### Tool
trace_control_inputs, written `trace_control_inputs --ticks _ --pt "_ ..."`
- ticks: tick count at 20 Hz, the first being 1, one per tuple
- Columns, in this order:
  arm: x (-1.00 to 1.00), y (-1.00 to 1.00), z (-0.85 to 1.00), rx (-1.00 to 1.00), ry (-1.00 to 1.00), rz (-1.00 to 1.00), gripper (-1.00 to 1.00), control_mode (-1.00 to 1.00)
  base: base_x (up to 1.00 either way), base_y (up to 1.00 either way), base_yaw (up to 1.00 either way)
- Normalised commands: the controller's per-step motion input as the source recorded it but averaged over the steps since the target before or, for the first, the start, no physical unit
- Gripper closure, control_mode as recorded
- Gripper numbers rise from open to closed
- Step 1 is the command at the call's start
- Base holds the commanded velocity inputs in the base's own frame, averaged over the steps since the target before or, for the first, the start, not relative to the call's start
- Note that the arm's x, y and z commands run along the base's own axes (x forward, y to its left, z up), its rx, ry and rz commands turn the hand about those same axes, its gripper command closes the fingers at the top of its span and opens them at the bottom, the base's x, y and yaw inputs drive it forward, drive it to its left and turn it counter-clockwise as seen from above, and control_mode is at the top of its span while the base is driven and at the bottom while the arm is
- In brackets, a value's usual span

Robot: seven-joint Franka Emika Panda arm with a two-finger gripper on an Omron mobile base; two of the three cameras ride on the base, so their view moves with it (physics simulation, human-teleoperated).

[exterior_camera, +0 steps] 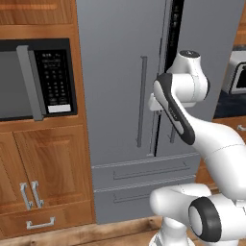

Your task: Retrieve the sausage and cheese from the fridge and place them on the cutting board on the counter.

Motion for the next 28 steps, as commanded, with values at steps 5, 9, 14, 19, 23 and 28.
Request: trace_control_inputs --ticks 5,9,14,19,23,28 --pt "-0.01 0.0 -0.02 0.0 0.0 0.0 -1.0 -1.0 0.0 0.0 0.0" --pt "0.14 0.26 -0.22 -0.03 -0.22 0.0 -1.0 -1.0 0.0 0.0 0.0" --pt "0.39 0.38 -0.01 0.0 -0.39 -0.06 -1.0 -1.0 0.0 0.0 0.0" --pt "0.29 0.01 0.0 0.01 -0.33 -0.02 -1.0 -1.0 0.0 0.0 0.0" --pt "0.01 -0.14 0.15 0.02 -0.22 0.0 -1.0 -1.0 0.0 0.0 0.0" --pt "-0.01 -0.39 0.28 0.05 -0.06 0.0 -1.0 -1.0 0.0 0.0 0.0"
